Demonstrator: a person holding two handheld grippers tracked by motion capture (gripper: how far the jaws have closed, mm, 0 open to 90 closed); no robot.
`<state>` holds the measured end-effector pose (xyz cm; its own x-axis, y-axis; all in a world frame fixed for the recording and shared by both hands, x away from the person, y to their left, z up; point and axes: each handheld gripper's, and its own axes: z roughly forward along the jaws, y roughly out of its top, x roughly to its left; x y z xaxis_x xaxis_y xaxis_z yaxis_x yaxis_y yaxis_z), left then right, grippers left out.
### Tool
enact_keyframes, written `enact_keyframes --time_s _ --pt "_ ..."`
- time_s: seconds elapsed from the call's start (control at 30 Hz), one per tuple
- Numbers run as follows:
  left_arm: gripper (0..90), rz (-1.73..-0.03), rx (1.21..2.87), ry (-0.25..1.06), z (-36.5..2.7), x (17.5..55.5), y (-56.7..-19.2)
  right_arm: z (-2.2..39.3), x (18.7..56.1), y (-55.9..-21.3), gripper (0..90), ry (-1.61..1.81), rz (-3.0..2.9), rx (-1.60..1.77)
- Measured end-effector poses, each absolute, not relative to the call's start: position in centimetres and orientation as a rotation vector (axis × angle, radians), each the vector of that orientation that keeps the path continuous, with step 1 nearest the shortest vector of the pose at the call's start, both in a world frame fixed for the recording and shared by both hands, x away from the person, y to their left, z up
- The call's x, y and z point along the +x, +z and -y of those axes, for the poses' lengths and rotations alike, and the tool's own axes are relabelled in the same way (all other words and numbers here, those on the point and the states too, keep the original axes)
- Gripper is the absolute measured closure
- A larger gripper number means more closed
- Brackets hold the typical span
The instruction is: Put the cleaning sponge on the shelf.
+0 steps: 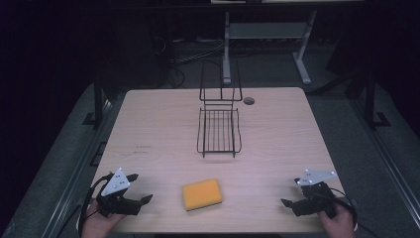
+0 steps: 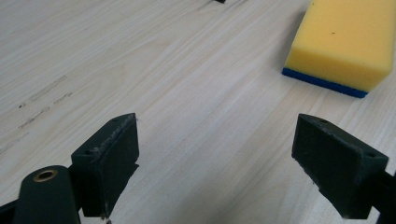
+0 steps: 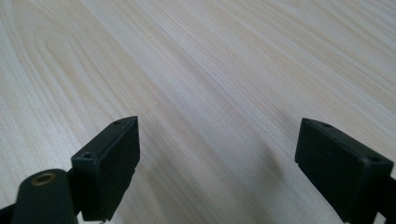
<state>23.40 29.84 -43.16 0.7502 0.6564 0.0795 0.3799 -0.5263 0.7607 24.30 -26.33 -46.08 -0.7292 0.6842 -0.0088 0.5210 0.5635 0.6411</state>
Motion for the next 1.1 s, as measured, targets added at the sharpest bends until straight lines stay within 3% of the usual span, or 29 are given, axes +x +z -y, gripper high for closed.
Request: enact_keyframes --time_s 1.1 --pt "14.5 -0.593 2.262 0.379 -26.9 23.8 -42.3 26.1 24.0 -45.9 13.7 0.913 -2.547 0.983"
